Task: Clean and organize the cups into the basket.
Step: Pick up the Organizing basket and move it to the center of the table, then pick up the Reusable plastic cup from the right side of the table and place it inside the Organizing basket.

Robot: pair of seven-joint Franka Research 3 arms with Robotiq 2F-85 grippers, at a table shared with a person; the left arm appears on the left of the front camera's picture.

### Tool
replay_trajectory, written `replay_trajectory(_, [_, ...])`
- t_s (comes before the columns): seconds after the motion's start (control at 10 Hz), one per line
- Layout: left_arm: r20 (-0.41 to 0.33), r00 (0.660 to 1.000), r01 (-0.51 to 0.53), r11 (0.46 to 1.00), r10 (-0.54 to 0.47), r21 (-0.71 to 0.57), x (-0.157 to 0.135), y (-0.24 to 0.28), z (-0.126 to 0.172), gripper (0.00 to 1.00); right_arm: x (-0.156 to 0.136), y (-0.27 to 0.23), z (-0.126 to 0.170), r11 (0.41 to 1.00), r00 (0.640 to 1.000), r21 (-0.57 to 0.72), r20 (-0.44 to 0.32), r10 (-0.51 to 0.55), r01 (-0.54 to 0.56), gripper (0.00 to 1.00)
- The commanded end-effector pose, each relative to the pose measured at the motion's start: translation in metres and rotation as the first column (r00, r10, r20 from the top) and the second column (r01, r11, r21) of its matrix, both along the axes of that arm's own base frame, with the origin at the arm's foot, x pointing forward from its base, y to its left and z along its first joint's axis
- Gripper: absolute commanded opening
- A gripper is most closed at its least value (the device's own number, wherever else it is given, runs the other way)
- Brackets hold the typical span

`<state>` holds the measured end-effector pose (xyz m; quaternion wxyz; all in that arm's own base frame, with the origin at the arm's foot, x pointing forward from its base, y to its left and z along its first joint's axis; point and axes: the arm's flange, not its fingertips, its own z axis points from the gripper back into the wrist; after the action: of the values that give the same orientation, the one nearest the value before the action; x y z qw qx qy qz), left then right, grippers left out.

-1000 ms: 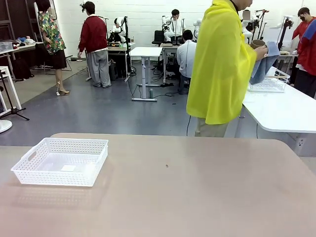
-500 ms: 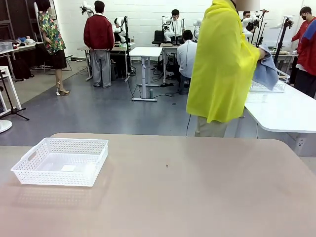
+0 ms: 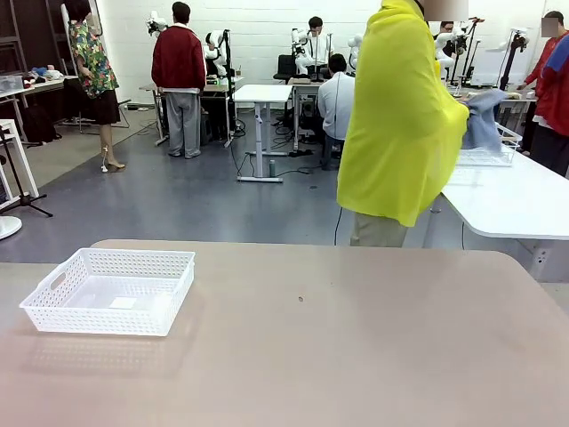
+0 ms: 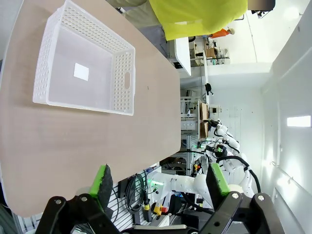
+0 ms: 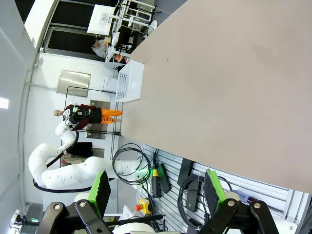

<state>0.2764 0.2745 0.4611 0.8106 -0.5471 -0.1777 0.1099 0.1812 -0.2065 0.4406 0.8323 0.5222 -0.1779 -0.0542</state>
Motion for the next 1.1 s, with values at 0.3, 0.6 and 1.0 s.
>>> replay_trajectory(0.3, [0.002, 1.000, -0.002, 1.000, 0.002, -0.013, -0.0013, 0.0009, 0.0014, 1.00, 0.0014, 0.0032, -0.0009, 1.000, 1.000, 0.012, 0.021, 0.006, -0.006, 1.00])
replay_trajectory(0.6, [0.002, 1.000, -0.002, 1.000, 0.002, -0.013, -0.0013, 0.0009, 0.0014, 1.00, 0.0014, 0.0032, -0.0009, 1.000, 1.000, 0.012, 0.021, 0.006, -0.006, 1.00])
replay_trajectory(1.0, [0.002, 1.000, -0.002, 1.000, 0.002, -0.013, -0.0013, 0.0009, 0.0014, 1.00, 0.0014, 0.0032, -0.0009, 1.000, 1.000, 0.012, 0.021, 0.006, -0.006, 1.00])
